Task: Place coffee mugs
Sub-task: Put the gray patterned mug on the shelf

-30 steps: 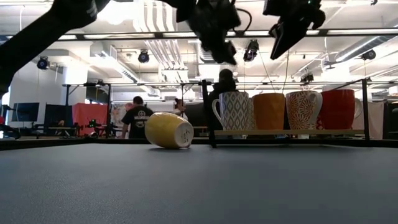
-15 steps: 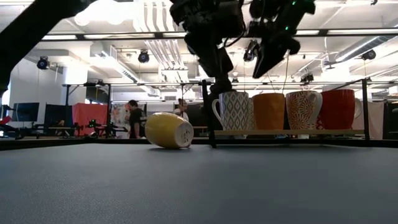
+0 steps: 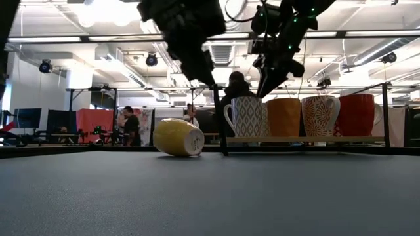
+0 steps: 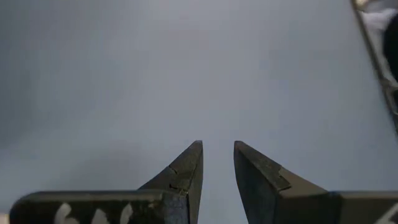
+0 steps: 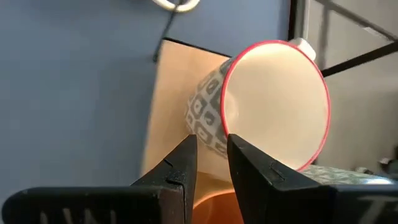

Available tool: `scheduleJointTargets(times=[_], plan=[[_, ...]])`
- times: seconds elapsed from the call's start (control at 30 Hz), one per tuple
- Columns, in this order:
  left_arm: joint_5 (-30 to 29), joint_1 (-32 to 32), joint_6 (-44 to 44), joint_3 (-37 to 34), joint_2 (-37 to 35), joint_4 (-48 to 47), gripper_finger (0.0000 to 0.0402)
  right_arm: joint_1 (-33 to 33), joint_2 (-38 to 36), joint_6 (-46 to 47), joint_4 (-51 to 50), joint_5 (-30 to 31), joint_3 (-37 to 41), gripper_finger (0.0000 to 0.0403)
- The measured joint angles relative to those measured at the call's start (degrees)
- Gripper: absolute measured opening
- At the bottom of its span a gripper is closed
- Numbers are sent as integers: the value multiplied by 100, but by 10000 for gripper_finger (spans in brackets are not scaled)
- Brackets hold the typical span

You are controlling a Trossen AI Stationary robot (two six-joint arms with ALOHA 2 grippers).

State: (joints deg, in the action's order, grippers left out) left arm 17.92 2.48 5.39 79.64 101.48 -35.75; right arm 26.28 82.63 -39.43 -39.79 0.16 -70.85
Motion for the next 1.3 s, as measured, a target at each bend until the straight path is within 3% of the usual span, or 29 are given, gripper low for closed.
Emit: scheduleJointTargets(times=[0.13,0.3,0.9,1.3], plan=[[-617,-171,-302,-682,-560,593,72,35,108,-66,106,137,0,79],[-800,-290,-504,-1108,-976,936,72,39,160,-20,123,151,0,79],[-849,-348,-595,-1196,-1100,1078,72,100,7,-324,584,87,-27,79],[-845,-343,-595,-1248,-1100,1069,72,153,511,-397,754,-11,-20,79]])
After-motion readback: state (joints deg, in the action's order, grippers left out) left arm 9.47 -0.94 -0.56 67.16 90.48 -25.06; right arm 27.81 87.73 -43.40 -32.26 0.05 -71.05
